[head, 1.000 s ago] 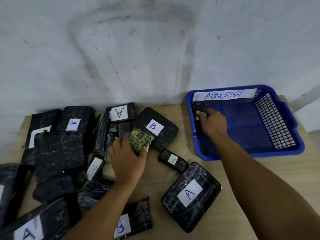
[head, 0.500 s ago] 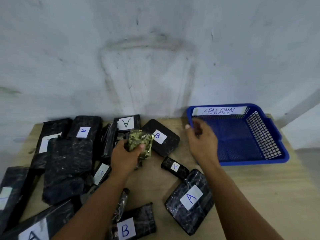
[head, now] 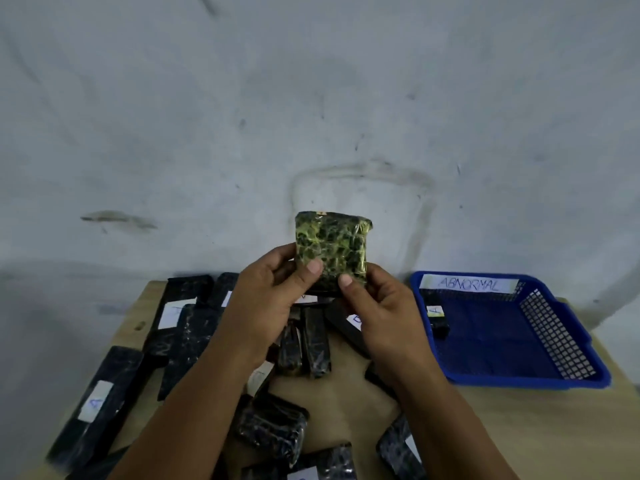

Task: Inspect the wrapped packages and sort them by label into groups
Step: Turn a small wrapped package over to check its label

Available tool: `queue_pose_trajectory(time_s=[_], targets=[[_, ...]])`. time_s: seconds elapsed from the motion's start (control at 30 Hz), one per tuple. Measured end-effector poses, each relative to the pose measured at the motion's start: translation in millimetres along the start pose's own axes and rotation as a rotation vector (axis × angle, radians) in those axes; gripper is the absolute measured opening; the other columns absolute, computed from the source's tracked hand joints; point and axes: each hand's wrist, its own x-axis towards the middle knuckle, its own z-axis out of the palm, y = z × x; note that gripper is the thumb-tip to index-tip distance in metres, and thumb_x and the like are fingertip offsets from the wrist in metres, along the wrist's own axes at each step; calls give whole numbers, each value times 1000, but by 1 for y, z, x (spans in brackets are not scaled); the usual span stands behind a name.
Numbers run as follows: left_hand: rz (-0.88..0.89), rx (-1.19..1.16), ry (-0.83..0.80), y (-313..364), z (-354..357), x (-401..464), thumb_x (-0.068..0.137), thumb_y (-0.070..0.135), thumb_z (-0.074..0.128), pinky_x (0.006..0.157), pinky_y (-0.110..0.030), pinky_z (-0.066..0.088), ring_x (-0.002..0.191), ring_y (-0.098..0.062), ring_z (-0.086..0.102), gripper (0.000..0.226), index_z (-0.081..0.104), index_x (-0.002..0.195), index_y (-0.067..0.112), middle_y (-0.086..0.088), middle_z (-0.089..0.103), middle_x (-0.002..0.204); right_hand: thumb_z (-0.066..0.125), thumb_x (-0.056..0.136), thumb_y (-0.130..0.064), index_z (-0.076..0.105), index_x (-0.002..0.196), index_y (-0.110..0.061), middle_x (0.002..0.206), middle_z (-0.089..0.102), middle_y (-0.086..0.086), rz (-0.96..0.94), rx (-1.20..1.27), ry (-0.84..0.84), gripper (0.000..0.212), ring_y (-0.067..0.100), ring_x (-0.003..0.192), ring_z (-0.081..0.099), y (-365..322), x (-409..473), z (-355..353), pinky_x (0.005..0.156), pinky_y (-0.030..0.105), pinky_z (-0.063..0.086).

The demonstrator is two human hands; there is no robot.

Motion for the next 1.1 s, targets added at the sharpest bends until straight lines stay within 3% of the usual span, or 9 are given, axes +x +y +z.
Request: queue_pose_trajectory(time_s=[0.13,0.33,0.43,0.53,0.73,0.83,0.9,1.0,1.1], targets=[[81,101,8,11,-22,-10,91,1,69,75,-16,57,93,-10,76,29,70,114,19,4,80,97,61,104,-13,72,120,-16,112,80,3,-11,-23,-47,20,19,109,75,-11,-8,19,91,32,59],[101,67,5,27,-35,-16,85,13,75,84,-22,59,100,-12,75,29,73,113,20,2,80,102,63,102,-15,73,119,-19,114,79,5,-48,-49,-43,20,25,112,73,-17,-15,35,101,48,57],[128,33,55,30,-39,-15,89,16,73,77,-19,58,98,-13,76,21,75,110,17,2,80,101,65,101,-18,74,118,-19,111,79,4,-44,-74,-77,19,20,108,74,-19,-17,40,94,42,59],[154,104,25,30,-42,-17,90,14,73,84,-24,60,99,-12,76,22,77,110,22,4,80,102,65,99,-26,74,117,-19,110,80,1,-73,-44,-70,22,13,105,75,-29,-19,43,84,26,59],[162,10,-70,32,-44,-20,77,28,75,88,-28,60,106,-15,74,43,71,119,25,1,78,110,69,93,-23,77,110,-14,107,80,8,-179,-50,-37,20,24,105,75,-34,-15,44,85,31,60],[244,87,0,35,-46,-18,82,22,75,83,-28,61,102,-15,74,28,74,110,24,3,79,103,69,96,-22,77,111,-19,106,80,2,-203,-146,-31,17,17,104,75,-38,-18,46,87,29,60],[324,183,33,36,-48,-17,86,13,75,87,-31,59,101,-11,73,24,73,103,29,7,78,100,68,95,-39,75,115,-31,109,79,-7,-172,-245,-46,22,9,108,72,-42,-20,48,93,31,57],[437,308,33,37,-52,-18,86,10,76,94,-30,55,105,-9,71,27,73,103,30,12,77,100,58,79,-76,72,115,-49,116,76,-15,11,-201,-97,47,6,112,69,-44,-24,51,102,42,54],[427,340,-10,38,-52,-20,84,28,76,103,-35,51,116,-6,67,33,72,116,32,15,75,113,65,81,-74,77,110,-39,111,78,-6,10,-107,-50,47,16,109,71,-46,-22,55,105,55,53]])
